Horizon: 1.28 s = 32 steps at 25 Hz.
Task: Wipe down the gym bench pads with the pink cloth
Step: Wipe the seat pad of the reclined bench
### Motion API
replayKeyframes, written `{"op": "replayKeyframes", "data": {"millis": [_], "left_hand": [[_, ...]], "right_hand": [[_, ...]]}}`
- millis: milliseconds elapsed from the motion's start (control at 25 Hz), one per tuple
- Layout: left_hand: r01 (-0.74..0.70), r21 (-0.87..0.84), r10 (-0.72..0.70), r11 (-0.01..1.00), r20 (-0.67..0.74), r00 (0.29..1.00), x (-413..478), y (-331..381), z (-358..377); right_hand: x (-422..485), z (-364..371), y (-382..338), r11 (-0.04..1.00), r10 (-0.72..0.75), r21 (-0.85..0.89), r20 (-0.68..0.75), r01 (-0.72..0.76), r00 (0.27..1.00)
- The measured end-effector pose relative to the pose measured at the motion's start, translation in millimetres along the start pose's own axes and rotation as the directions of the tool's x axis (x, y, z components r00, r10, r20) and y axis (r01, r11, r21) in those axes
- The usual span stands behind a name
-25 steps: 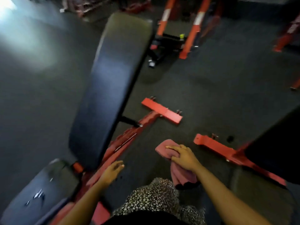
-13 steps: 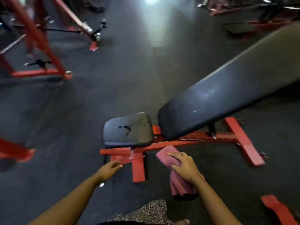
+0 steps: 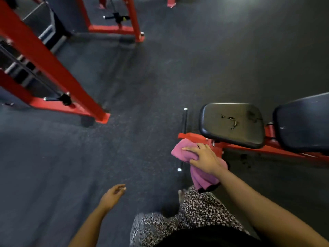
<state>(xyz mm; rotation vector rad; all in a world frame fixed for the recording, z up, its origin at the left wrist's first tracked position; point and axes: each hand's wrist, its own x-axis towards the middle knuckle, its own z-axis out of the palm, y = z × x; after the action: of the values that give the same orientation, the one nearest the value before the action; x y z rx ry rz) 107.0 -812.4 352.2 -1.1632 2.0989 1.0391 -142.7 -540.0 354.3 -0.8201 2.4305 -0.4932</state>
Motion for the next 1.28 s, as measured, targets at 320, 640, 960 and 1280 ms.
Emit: {"op": "replayKeyframes", "data": {"millis": [320, 640, 960, 1280], "left_hand": [[-0.354, -0.023, 0.354, 0.935, 0.104, 0.929, 196.7, 196.6, -93.7], [-0.582, 0.104, 0.484, 0.806, 0.449, 0.751, 266.9, 400.6, -55.6], [-0.642, 0.034, 0.453, 0.766, 0.681, 0.576, 334.1, 522.0, 16.1], [-0.715, 0.069, 0.422, 0.696, 0.767, 0.484, 392.5, 559.1, 179.1]], "right_hand": [[127.9, -11.3, -16.3, 0.948, 0.287, 0.188, -0.154, -0.257, 0.946], [148.8, -66.5, 1.7, 0.569, 0.813, 0.581, -0.295, -0.581, 0.502], [194.7, -85.9, 25.6, 0.212, 0.956, 0.782, -0.291, -0.586, -0.043], [216.1, -84.9, 155.0, 0.155, 0.900, 0.770, -0.368, -0.619, -0.232]]}}
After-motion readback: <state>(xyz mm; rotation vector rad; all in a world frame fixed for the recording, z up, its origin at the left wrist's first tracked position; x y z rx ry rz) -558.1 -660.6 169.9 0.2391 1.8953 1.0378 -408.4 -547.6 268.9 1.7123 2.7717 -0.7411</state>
